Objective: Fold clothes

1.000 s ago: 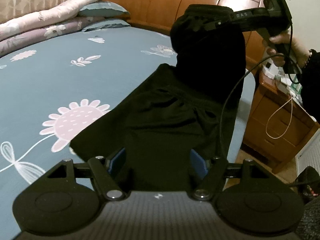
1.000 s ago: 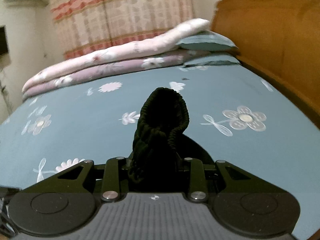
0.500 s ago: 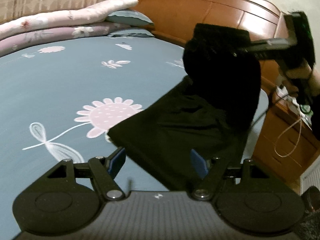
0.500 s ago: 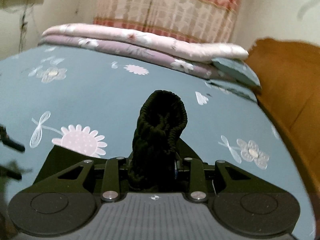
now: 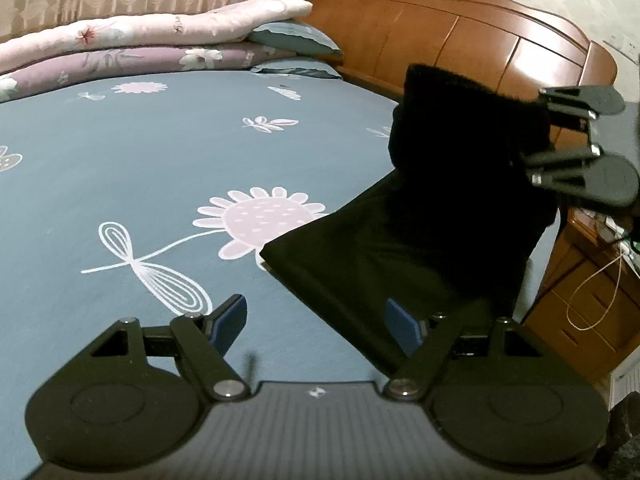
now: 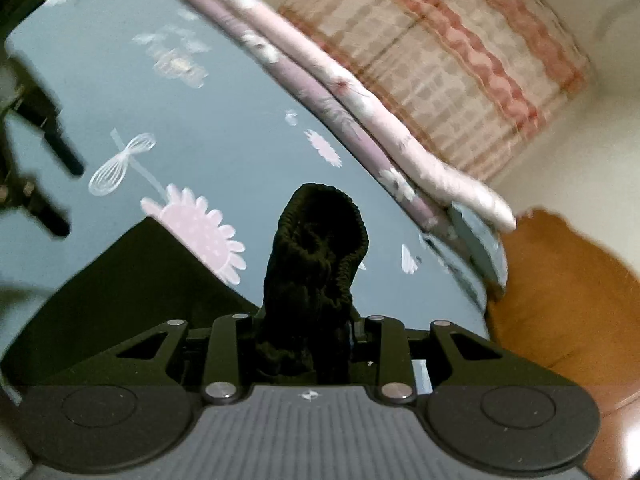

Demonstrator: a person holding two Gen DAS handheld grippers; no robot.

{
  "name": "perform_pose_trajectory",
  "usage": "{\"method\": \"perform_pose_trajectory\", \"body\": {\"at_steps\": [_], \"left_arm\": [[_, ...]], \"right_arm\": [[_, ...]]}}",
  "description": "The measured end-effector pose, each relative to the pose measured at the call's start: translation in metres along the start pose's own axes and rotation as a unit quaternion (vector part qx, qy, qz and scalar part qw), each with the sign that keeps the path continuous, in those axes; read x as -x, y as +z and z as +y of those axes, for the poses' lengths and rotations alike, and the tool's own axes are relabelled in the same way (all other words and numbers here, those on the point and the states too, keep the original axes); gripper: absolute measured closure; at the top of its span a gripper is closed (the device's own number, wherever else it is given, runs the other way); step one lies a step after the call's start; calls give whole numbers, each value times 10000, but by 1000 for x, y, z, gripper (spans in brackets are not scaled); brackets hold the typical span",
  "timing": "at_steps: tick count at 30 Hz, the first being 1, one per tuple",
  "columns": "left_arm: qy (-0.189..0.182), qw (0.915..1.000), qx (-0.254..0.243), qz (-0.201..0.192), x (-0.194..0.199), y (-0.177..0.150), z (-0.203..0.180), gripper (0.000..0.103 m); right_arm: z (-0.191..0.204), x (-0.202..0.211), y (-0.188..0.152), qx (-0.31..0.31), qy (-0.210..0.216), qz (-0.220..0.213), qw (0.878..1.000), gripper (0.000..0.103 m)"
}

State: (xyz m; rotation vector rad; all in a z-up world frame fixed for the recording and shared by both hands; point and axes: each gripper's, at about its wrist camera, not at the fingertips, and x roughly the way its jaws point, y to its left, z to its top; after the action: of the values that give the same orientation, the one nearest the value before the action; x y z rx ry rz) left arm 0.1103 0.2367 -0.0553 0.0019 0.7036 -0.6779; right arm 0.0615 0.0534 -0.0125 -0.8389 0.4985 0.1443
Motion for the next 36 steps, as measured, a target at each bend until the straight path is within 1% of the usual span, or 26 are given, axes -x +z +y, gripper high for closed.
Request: {"method": "perform_pose_trajectory", "body": {"at_steps": [4, 9, 27, 31, 33, 35, 36], "left_arm": [[18, 10000, 22, 5, -1, -2, 3, 26], [20, 10000, 69, -11, -1, -4, 6, 26], [33, 9996, 266, -71, 5, -15, 19, 26], [43, 9995, 301, -77, 7, -17, 21, 26], [44, 9995, 307, -80, 7, -17, 21, 26], [39, 9995, 300, -86, 8, -17, 21, 26], [37, 9995, 295, -90, 8, -18, 21, 26]], "right_arm": [[31, 0, 3, 763, -113, 25, 9970, 68], [51, -2, 9, 1166, -94, 56, 9931, 68], [91, -19, 8, 1884, 83, 424, 9811, 66], [95, -15, 7, 1932, 128, 450, 9800, 60], [94, -11, 8, 1851, 250, 481, 9812, 59], [91, -7, 9, 1743, 404, 501, 9826, 55], [90, -4, 10, 1675, 497, 504, 9833, 51]]}}
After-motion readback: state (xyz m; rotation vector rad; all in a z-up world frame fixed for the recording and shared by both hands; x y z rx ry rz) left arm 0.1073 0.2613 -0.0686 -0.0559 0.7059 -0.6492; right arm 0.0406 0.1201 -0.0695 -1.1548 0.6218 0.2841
